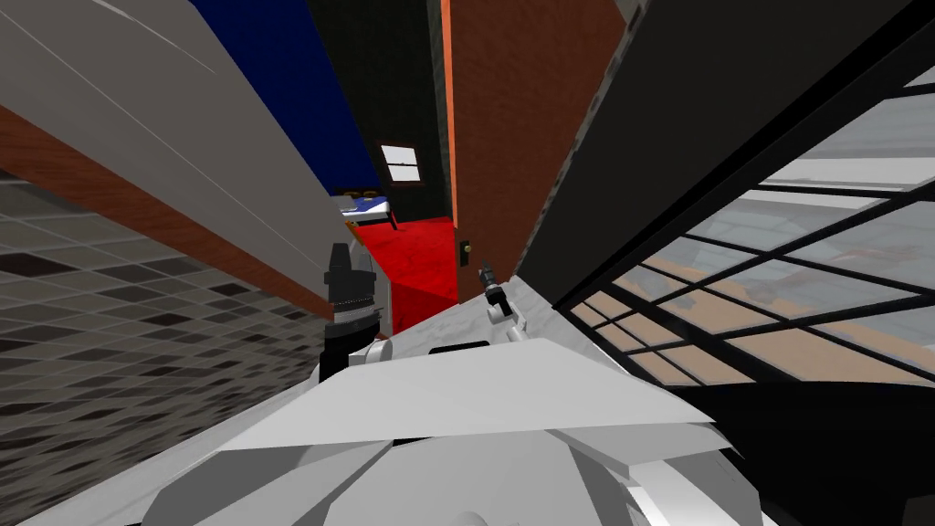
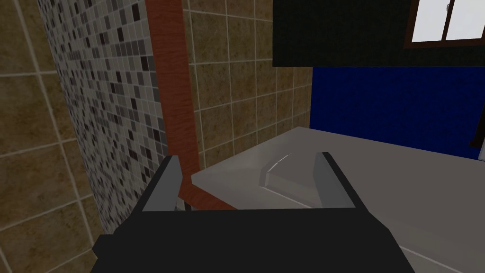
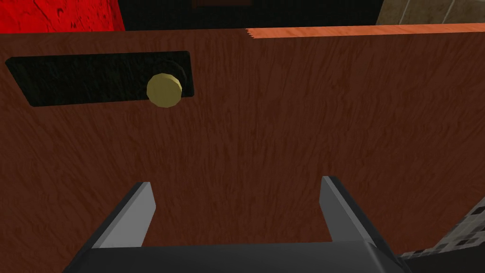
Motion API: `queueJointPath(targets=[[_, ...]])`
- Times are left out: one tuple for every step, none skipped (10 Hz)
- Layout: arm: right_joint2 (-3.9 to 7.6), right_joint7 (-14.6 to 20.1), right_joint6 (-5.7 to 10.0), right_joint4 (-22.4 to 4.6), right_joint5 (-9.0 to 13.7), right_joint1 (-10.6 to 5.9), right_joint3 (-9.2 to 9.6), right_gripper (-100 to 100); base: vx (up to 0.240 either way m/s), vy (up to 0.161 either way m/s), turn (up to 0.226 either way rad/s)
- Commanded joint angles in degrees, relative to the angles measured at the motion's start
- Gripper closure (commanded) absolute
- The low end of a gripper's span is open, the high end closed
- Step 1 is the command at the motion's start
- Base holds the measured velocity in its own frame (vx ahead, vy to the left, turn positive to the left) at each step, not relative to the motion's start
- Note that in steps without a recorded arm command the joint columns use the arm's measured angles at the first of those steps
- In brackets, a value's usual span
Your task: Push the door open
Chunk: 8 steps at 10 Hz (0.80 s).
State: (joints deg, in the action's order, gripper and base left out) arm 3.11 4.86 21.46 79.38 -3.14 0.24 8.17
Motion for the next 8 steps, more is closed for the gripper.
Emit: queueJointPath(targets=[[-0.12,0.3,-0.46,-1.9,-0.1,-1.06,0.55,-100,0.079,-0.103,0.084],[-0.26,0.3,-0.73,-3.1,-0.1,-1.82,0.85,-100,0.058,-0.112,0.086],[-0.41,0.4,-0.99,-4.3,-0.1,-2.59,1.15,-100,0.070,-0.104,0.093],[-0.56,0.5,-1.24,-5.5,-0.2,-3.28,1.42,-100,0.071,-0.103,0.076],[-0.89,0.7,-1.70,-7.6,-0.3,-4.59,1.94,-100,0.073,-0.139,0.129],[-1.05,0.7,-1.93,-8.7,-0.3,-5.25,2.20,-100,0.084,-0.136,0.106],[-1.05,0.7,-1.93,-8.7,-0.3,-5.25,2.20,-100,0.053,-0.082,0.014],[-1.21,0.8,-2.13,-9.6,-0.3,-5.80,2.42,-100,0.043,-0.051,0.026]])
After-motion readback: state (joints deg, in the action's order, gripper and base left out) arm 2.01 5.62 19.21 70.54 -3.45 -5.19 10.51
